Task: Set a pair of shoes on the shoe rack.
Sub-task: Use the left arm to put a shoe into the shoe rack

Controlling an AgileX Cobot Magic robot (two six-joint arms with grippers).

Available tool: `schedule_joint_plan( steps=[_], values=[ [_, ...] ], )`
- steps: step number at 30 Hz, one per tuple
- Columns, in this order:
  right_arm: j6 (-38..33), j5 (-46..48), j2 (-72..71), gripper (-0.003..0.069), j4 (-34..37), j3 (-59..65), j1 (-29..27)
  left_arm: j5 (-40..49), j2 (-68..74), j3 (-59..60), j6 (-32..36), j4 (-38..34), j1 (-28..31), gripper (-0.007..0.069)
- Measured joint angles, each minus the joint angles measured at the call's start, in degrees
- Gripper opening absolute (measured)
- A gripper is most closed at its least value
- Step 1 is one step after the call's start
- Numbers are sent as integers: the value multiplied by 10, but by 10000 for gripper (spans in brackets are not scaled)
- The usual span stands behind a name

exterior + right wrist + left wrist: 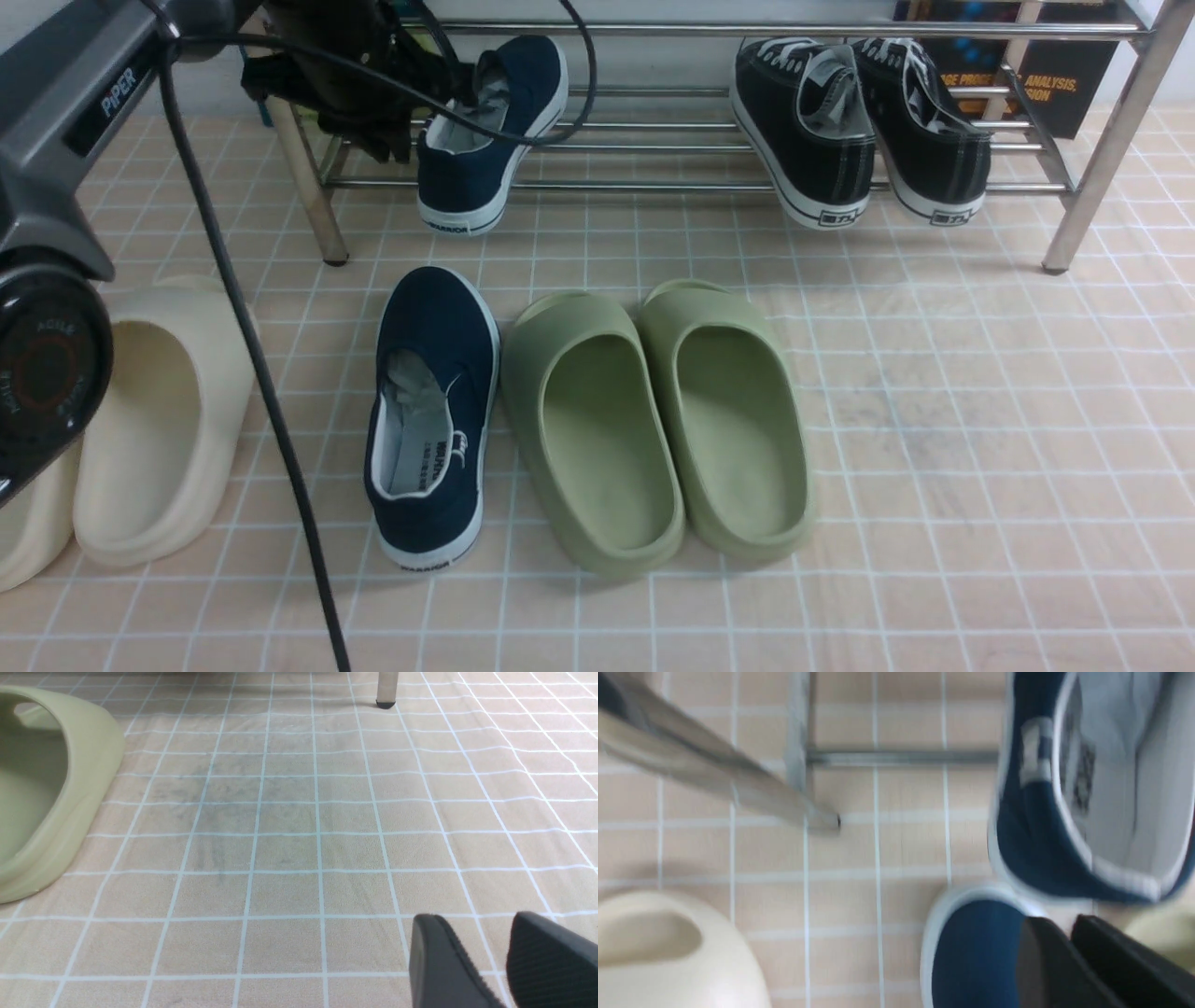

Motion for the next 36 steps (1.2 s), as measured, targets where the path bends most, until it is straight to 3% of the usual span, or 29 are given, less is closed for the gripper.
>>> schedule_joint_plan(
  steps=[3,20,24,31,32,36],
  values=[
    [0,0,0,238,-1,0,0,22,13,0,29,-25,0,3],
    [0,0,0,238,-1,0,0,-146,58,2,25,-69,-1,2],
    [0,0,0,238,-1,0,0,-151,58,2,24,-65,-1,2],
    [0,0,0,238,-1,0,0,-64,50,2,37,-65,-1,5],
    [0,0,0,238,-1,0,0,-10,35,2,62,-74,-1,5],
    [0,0,0,238,-1,0,0,27,-32,16,116,-107,-1,10]
  ],
)
